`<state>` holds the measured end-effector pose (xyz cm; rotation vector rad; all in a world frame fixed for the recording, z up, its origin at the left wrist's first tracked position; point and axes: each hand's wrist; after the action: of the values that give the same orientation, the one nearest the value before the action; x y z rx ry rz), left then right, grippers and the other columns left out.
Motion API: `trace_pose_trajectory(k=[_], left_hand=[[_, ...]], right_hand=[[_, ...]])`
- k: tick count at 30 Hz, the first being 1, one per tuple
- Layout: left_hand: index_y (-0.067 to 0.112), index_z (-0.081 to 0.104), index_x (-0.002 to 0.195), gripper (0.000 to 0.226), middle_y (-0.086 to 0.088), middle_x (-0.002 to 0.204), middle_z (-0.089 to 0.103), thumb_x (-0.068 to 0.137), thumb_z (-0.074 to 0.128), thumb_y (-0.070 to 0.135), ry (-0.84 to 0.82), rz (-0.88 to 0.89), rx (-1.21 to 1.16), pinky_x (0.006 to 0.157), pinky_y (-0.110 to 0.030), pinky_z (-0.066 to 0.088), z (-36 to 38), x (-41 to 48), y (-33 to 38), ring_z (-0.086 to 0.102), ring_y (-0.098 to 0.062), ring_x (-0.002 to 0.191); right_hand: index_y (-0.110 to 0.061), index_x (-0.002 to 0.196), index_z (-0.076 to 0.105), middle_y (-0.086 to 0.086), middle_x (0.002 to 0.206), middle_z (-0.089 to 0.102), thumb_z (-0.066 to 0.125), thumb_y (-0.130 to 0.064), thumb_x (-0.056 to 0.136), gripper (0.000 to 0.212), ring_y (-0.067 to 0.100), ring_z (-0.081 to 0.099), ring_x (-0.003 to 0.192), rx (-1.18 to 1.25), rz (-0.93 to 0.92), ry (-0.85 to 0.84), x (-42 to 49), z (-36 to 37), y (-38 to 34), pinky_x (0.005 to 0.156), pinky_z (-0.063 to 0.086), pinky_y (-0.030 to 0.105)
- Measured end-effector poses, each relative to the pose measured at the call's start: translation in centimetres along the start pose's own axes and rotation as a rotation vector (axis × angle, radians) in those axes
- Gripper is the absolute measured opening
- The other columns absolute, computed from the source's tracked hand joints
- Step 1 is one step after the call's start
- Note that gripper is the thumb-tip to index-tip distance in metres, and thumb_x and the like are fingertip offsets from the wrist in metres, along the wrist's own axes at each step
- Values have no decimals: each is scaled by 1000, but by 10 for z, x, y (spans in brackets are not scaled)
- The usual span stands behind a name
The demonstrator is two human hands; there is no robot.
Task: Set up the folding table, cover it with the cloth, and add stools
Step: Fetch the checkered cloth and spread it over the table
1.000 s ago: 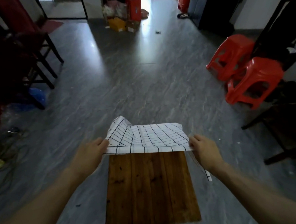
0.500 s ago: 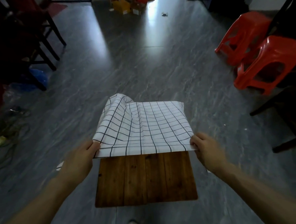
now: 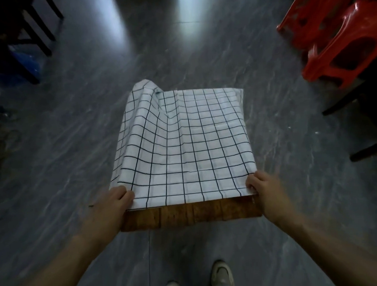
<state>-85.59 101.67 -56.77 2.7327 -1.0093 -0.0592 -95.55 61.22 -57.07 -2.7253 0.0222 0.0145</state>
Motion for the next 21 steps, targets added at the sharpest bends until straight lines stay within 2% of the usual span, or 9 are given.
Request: trace_pose_trajectory(k=[2,5,9,11,13,14,15,18,21], left_hand=[[11,64,83,25,-3,79,54,67,72,-5,-50,-27,-16,50,-28,39,17,-16,-2,52,-20,63],[12,62,84,31,-1,80,52,64,76,-6,-88,-59,-30,46,-25,36,40,-37,-1,51,-19,64],[9,63,84,33,-3,80,53,62,79,-9,-111,-38,-83,49,-23,34,59,-60,6,51,-17,64],[9,63,85,26,-3,80,54,66,76,-4,-100,-15,-108,53,-22,31,63,-66,11,49,-15,65],[11,59,85,12,-1,80,50,74,62,9,-88,21,-134,51,-21,31,64,-73,16,44,-11,65],[12,57,86,12,0,80,49,74,55,15,-90,32,-140,49,-21,31,65,-76,18,43,-11,65],[12,58,86,15,-1,80,49,71,57,14,-98,36,-141,49,-21,32,67,-80,20,44,-12,64],[7,64,85,35,-4,78,52,56,76,-9,-135,1,-119,48,-23,34,73,-87,24,48,-16,64],[7,64,85,45,-4,78,52,49,80,-14,-149,-32,-71,47,-23,33,80,-87,27,51,-19,63]], right_hand=[[-15,75,55,-3,80,49,71,12,70,31,15,44,70,-3,24,-25,-14,18,-1,59,32,28],[-10,72,57,1,76,52,68,19,64,32,17,42,68,-7,42,-27,-34,40,-2,59,32,29],[-7,73,59,4,76,55,63,22,66,30,22,48,70,-12,101,-60,-62,59,1,56,45,37],[-7,76,61,4,81,59,63,21,68,29,24,53,75,-24,139,-77,-75,65,3,59,48,39],[-7,78,60,3,83,59,62,21,68,29,25,54,77,-35,163,-89,-86,68,3,60,49,40],[-8,77,59,2,81,57,62,21,68,30,24,52,76,-38,168,-91,-91,69,3,59,49,41],[-8,76,58,1,80,55,62,22,66,32,23,50,75,-43,170,-92,-94,69,4,57,48,41],[-8,77,58,1,80,52,61,21,66,31,21,48,75,-59,185,-113,-102,69,5,56,48,44],[-9,80,59,2,84,55,59,19,70,29,22,50,79,-74,200,-131,-103,73,5,60,49,42]])
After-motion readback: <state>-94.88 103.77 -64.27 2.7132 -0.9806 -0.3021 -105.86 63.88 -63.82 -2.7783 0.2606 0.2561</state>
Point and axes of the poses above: each hand's wrist, its own x-axis towards the middle knuckle, its own z-axis out of the palm, y = z × x
